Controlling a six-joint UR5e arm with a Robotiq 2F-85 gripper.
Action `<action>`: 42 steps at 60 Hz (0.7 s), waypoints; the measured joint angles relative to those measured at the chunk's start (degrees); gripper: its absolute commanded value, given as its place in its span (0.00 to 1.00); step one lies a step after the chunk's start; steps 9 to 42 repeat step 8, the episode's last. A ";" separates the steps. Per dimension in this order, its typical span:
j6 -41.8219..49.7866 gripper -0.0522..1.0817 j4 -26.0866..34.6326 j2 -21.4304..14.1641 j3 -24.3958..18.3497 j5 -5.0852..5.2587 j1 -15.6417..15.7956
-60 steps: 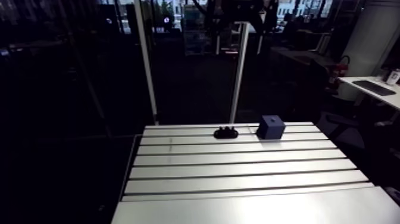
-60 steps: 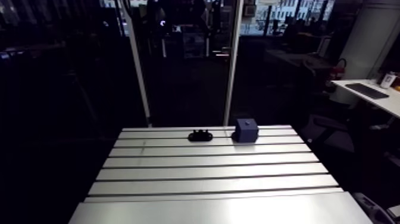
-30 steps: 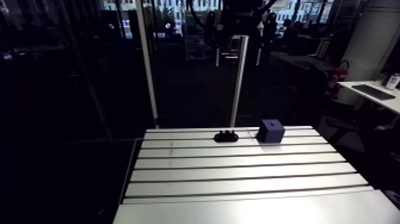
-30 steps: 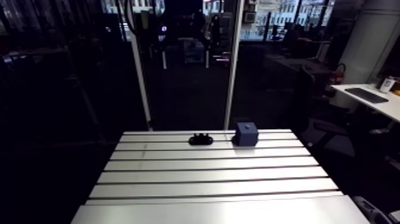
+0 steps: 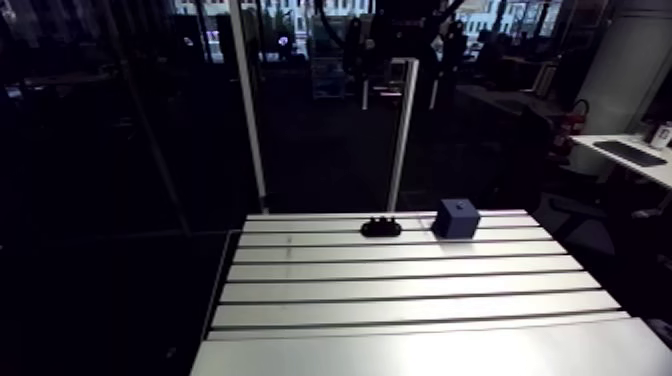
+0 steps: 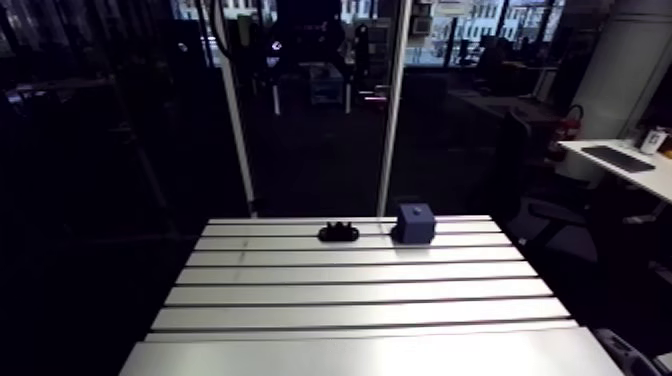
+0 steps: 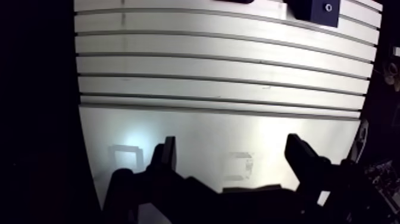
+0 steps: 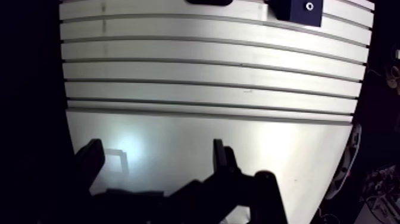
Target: Pick up the M10 bolt and insert it into the hole until fully seated.
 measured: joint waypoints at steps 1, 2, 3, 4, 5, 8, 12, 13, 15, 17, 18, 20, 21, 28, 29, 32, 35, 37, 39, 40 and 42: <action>0.01 0.05 -0.05 0.01 0.00 0.00 0.01; 0.00 0.05 -0.09 0.03 0.01 0.01 0.02; 0.00 0.05 -0.13 0.05 0.01 0.01 0.03; 0.00 0.05 -0.17 0.07 0.01 0.02 0.03; 0.00 0.05 -0.22 0.09 0.01 0.02 0.04; 0.00 0.05 -0.33 0.15 0.05 0.02 0.05; 0.00 0.05 -0.33 0.15 0.05 0.02 0.05; 0.00 0.05 -0.33 0.15 0.05 0.02 0.05; 0.00 0.05 -0.33 0.15 0.05 0.02 0.05; 0.00 0.05 -0.33 0.15 0.05 0.02 0.05; 0.00 0.05 -0.33 0.15 0.05 0.02 0.05; 0.00 0.05 -0.33 0.15 0.05 0.02 0.05; 0.00 0.05 -0.33 0.15 0.05 0.02 0.05; 0.00 0.05 -0.33 0.15 0.05 0.02 0.05; 0.00 0.05 -0.33 0.15 0.05 0.02 0.05; 0.00 0.05 -0.33 0.15 0.05 0.02 0.05; 0.00 0.05 -0.33 0.15 0.05 0.02 0.05; 0.00 0.05 -0.33 0.15 0.05 0.02 0.05; 0.00 0.05 -0.33 0.15 0.05 0.02 0.05; 0.00 0.05 -0.33 0.15 0.05 0.02 0.05; 0.00 0.05 -0.33 0.15 0.05 0.02 0.05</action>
